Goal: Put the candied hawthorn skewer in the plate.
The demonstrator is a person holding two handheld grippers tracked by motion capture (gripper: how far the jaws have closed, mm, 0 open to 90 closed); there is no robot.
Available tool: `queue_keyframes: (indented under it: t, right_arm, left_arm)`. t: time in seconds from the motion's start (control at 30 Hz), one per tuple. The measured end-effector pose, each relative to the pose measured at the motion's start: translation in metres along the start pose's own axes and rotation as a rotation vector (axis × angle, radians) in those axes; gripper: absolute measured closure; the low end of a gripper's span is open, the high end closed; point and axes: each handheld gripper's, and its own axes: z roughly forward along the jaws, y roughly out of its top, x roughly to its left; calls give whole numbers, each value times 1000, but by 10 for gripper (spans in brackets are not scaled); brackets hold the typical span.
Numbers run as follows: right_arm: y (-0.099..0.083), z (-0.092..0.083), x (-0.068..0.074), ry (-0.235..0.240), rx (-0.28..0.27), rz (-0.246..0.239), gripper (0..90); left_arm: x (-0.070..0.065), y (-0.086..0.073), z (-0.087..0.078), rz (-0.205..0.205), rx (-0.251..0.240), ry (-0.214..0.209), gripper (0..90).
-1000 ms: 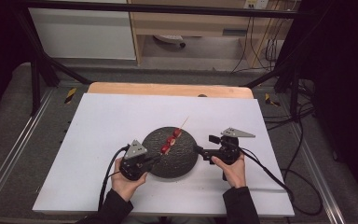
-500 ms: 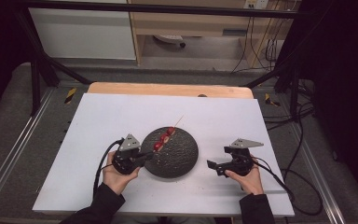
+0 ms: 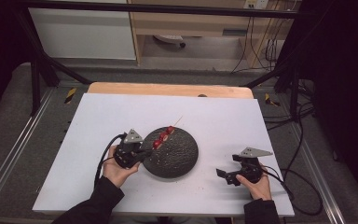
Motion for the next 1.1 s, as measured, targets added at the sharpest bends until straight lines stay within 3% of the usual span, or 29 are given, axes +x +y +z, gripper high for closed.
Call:
queue_keyframes:
  t: [0.23, 0.87, 1.1]
  right_arm:
    - [-5, -2, -1, -19, 20, -7, 5]
    - [-8, -3, -3, -25, 30, -11, 8]
    - [-8, -3, -4, -27, 25, -12, 9]
  left_arm:
    - [4, 1, 12, -9, 48, 16, 882]
    - [-6, -8, 44, -2, 172, 41, 882]
    - [-7, -9, 48, -8, 185, 46, 882]
